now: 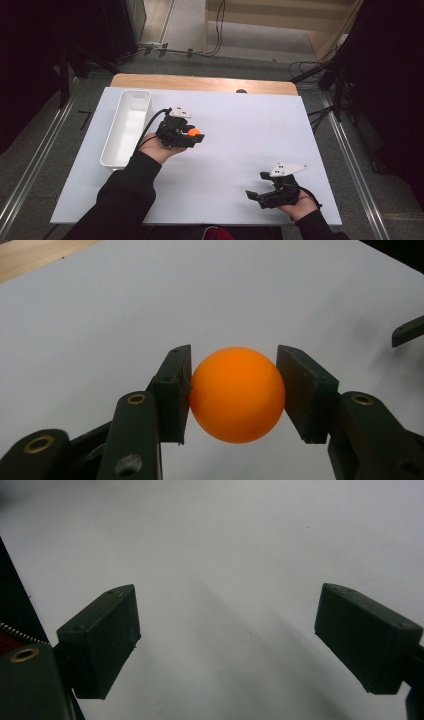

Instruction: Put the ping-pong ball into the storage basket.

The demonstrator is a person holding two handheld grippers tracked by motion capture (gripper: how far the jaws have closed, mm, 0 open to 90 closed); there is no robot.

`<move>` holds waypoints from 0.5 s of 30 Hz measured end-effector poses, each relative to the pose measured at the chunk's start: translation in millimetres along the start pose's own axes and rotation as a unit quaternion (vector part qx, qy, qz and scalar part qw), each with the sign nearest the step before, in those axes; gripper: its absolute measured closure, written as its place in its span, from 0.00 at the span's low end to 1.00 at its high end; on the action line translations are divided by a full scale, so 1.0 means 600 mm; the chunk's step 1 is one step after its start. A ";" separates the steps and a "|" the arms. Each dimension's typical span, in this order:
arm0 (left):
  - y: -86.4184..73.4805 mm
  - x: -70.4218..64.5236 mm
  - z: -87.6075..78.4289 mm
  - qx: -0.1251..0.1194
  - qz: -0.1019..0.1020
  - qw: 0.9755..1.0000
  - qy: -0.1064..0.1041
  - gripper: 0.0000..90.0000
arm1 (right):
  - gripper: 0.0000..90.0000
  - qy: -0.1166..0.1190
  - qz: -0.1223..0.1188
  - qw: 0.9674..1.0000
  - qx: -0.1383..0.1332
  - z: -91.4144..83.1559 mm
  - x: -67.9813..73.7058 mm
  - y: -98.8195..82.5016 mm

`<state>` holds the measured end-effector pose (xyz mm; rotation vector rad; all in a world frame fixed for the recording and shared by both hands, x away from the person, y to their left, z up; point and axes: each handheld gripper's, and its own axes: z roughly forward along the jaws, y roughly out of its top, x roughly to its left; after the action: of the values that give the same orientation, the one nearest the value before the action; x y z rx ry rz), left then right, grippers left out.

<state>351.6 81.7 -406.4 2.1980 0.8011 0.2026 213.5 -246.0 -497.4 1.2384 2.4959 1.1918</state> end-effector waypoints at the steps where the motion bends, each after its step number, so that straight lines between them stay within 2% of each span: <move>1: 0.001 0.002 -0.004 -0.005 -0.004 1.000 0.002 0.56 | 0.11 -0.001 0.000 1.000 0.000 0.000 0.000 0.000; 15: 0.001 0.012 -0.013 -0.002 -0.010 1.000 0.010 0.56 | 0.11 -0.002 0.001 1.000 0.000 0.000 0.000 0.000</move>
<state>354.8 90.7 -401.4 2.1876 0.8327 0.2175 213.3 -246.0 -497.2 1.2408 2.4929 1.1896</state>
